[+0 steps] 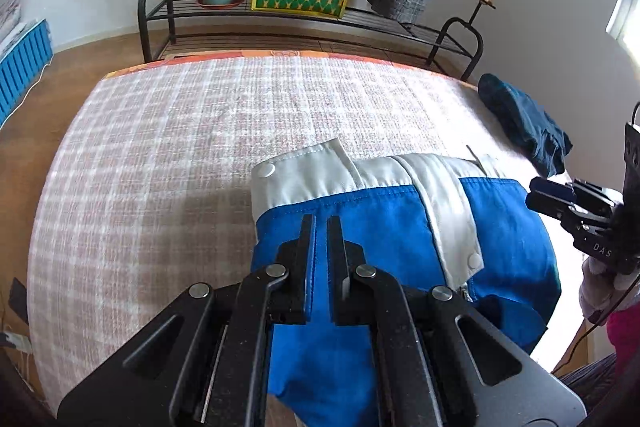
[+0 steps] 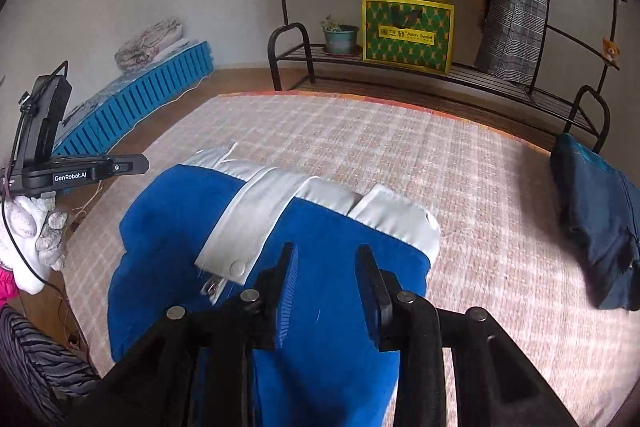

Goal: Fold large clothes

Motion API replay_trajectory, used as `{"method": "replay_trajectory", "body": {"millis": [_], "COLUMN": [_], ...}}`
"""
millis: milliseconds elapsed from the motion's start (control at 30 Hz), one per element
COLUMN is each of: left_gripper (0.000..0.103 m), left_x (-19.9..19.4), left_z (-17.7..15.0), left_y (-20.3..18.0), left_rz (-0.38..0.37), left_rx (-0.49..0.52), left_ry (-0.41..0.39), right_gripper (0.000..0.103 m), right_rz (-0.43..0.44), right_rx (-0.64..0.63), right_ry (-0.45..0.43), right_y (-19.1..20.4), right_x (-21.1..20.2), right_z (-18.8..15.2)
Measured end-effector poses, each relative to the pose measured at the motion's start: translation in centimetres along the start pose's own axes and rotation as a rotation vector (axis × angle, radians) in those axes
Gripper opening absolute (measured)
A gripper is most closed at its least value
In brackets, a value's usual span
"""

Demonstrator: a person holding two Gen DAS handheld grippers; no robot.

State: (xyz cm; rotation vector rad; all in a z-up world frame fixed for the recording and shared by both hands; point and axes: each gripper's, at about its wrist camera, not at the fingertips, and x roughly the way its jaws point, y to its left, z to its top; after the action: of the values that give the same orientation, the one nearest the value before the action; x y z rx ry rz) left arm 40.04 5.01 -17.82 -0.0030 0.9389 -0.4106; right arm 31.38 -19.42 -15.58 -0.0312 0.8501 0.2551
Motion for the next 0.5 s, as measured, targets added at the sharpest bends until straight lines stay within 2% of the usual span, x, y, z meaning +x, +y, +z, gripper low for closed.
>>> {"method": "replay_trajectory", "body": {"millis": [67, 133, 267, 400, 500], "left_gripper": [0.001, 0.001, 0.001, 0.001, 0.001], "left_x": [2.1, 3.5, 5.5, 4.6, 1.8], "left_z": [-0.2, -0.9, -2.7, -2.1, -2.1], "left_y": [0.0, 0.7, 1.7, 1.4, 0.8], "left_rz": [0.03, 0.016, -0.01, 0.018, 0.014], "left_rx": [0.021, 0.004, -0.016, -0.014, -0.004], "left_ry": [0.036, 0.061, 0.103, 0.093, 0.04], "right_gripper": [0.031, 0.031, 0.028, 0.028, 0.028], "right_rz": [-0.008, -0.009, -0.011, -0.028, 0.03], "right_rx": [0.008, 0.018, -0.015, -0.016, 0.001], "right_ry": [0.032, 0.082, 0.128, 0.143, 0.089], "right_y": [-0.4, -1.0, -1.1, -0.8, -0.7], "right_x": [1.9, 3.7, 5.6, 5.2, 2.1], "right_z": [0.2, -0.3, -2.2, -1.9, -2.1]}}
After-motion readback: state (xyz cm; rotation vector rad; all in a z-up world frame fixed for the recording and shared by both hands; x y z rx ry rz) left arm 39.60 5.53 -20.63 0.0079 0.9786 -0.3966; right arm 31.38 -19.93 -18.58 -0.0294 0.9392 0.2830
